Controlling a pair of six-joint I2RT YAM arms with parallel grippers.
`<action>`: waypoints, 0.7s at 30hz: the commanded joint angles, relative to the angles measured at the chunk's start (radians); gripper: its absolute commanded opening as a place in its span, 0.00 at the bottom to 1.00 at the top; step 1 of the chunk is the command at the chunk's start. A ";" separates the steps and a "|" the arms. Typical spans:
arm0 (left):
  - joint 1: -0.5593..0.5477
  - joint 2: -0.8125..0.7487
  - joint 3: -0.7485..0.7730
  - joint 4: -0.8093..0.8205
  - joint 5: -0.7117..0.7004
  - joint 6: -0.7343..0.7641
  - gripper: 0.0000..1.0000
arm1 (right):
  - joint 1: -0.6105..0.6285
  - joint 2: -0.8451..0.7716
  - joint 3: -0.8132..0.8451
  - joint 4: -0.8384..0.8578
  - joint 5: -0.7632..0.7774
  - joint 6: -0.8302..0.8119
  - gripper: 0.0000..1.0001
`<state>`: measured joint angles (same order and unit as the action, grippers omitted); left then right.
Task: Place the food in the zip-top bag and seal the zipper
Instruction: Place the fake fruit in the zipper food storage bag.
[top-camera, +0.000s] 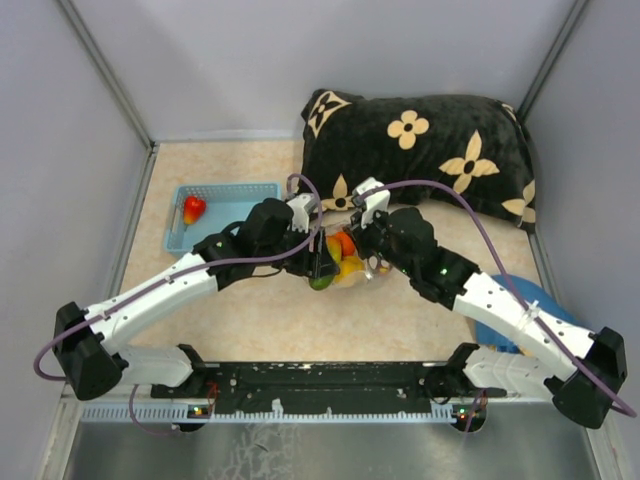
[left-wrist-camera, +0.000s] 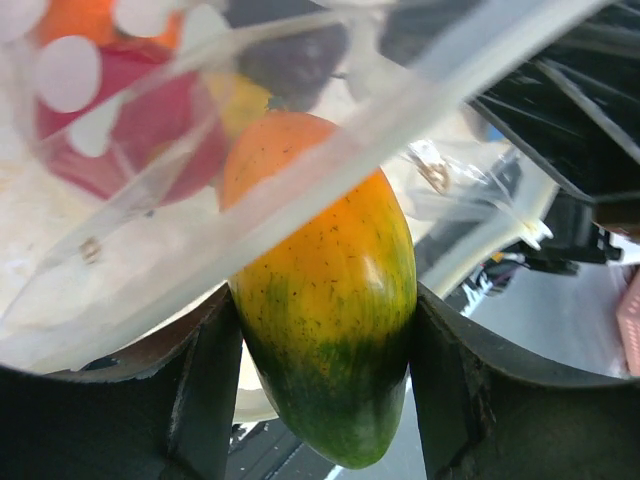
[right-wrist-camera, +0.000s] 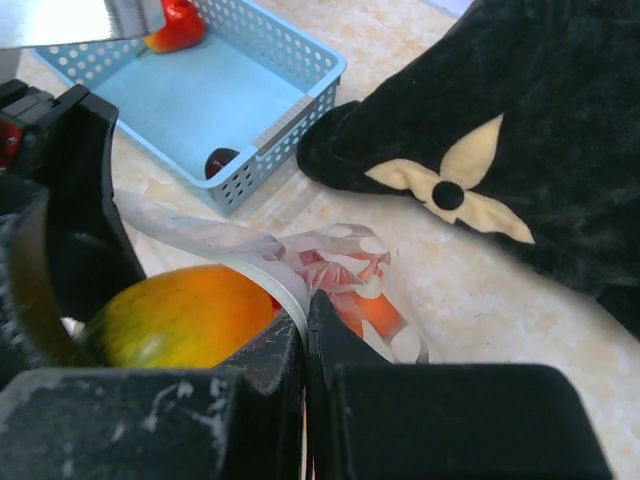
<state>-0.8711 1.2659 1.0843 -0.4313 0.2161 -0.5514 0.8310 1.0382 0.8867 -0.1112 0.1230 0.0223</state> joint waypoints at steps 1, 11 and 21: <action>-0.005 -0.002 0.038 -0.020 -0.151 0.012 0.45 | 0.005 -0.049 0.027 0.078 -0.054 0.031 0.00; -0.005 0.019 0.016 0.083 -0.225 -0.044 0.45 | 0.005 -0.050 -0.016 0.118 -0.142 0.133 0.00; -0.002 -0.001 -0.026 0.142 -0.380 -0.111 0.49 | 0.005 -0.045 -0.040 0.146 -0.196 0.198 0.00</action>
<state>-0.8707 1.2793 1.0779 -0.3546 -0.0853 -0.6205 0.8310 1.0180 0.8440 -0.0677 -0.0284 0.1715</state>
